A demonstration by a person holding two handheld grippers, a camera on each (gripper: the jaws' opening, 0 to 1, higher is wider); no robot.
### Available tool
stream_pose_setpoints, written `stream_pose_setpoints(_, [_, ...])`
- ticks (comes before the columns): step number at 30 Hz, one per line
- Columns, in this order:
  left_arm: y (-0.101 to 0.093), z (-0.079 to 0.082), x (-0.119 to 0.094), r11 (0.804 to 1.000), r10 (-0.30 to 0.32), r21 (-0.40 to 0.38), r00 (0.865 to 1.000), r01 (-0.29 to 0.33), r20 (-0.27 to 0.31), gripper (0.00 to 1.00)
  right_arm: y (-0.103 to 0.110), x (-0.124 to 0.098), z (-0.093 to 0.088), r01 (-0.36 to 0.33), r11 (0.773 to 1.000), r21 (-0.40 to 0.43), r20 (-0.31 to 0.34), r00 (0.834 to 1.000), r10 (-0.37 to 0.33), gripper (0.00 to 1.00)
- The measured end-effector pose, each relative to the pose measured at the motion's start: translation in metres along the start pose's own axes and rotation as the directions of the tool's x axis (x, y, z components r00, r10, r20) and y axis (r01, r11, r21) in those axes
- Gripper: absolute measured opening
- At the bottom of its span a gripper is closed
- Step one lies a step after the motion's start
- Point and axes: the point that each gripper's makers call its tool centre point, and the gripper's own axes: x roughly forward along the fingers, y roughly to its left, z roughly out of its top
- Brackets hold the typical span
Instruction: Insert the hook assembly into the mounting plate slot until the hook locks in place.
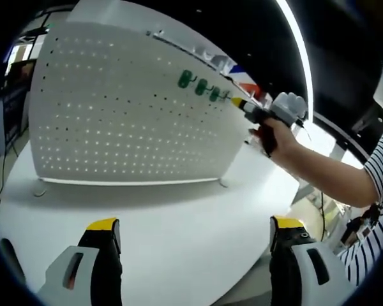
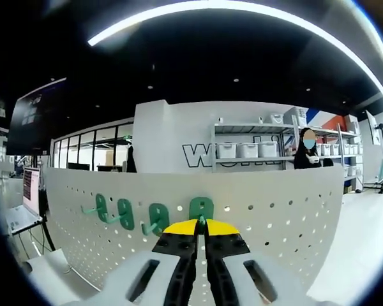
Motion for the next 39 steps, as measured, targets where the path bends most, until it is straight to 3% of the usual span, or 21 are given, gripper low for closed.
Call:
stream_pose_setpoints(20, [0.004, -0.0001, -0.0036, 1.0, 0.01, -0.015, 1.0, -0.01, 0.007, 0.98, 0.0016, -0.0032, -0.0023, 0.02, 1.0, 0.006, -0.003, 1.0, -0.02, 0.0])
stream_pose_setpoints(28, [0.0058, -0.0009, -0.0039, 1.0, 0.013, -0.021, 1.0, -0.013, 0.009, 0.98, 0.0014, -0.004, -0.0029, 0.018, 1.0, 0.02, 0.029, 0.999, -0.019, 0.0])
stream_pose_setpoints(39, [0.0057, -0.0016, -0.002, 1.0, 0.011, -0.024, 1.0, -0.011, 0.005, 0.97, -0.0004, -0.0002, -0.003, 0.03, 0.998, 0.063, -0.011, 1.0, -0.029, 0.0])
